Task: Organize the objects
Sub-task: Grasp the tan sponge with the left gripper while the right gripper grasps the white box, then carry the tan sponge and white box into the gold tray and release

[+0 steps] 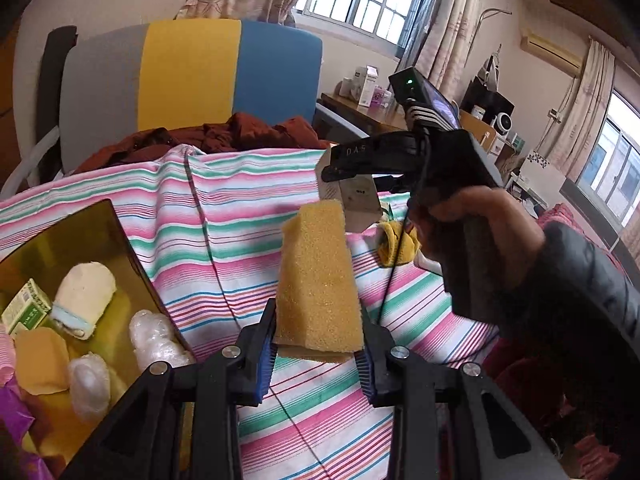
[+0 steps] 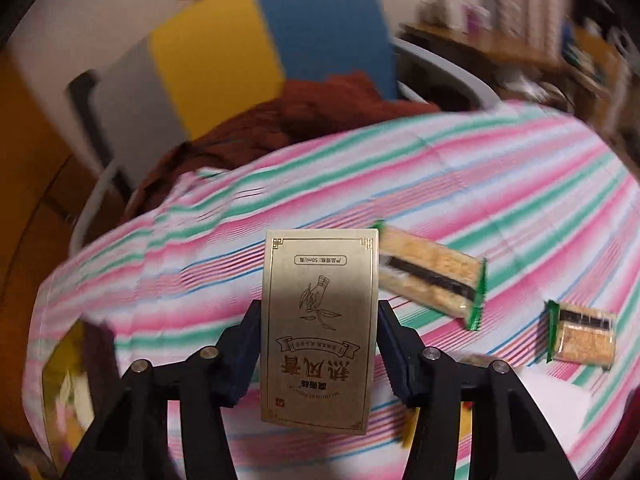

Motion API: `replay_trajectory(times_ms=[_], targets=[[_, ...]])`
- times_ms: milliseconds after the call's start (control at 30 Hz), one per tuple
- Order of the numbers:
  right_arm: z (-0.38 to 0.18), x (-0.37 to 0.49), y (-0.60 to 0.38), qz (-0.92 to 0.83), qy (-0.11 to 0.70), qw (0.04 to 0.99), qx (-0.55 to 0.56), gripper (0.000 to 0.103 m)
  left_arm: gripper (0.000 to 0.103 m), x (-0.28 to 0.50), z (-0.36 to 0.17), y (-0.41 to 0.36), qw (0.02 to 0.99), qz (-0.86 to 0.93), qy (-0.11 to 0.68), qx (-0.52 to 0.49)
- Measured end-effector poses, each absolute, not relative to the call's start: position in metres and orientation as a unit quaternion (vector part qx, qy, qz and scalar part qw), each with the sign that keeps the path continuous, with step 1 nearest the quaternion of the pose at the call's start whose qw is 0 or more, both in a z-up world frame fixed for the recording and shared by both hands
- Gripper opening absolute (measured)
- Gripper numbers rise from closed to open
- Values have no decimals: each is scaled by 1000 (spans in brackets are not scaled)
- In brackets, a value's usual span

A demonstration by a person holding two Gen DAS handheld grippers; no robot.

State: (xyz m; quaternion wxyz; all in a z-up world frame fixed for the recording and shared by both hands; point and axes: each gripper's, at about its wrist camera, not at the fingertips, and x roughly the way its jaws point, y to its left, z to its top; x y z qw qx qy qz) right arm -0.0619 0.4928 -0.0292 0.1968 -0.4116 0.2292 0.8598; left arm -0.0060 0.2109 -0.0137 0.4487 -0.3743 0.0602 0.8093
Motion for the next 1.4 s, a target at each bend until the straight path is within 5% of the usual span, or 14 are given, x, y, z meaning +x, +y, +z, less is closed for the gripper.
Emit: replay_trajectory(times_ms=[900,1100,1400], targets=[[6,-100,251,893,89,-88,-433,56,38,-39,-29,34,208,892,-32,-400],[-5,-108,243,882,107,-98,-448,77,43,-44,-31,24,187,895,-45,-402],[-7,-89,236,884,92,-94,-449,77,43,-42,-21,23,173,906,-39,-384]])
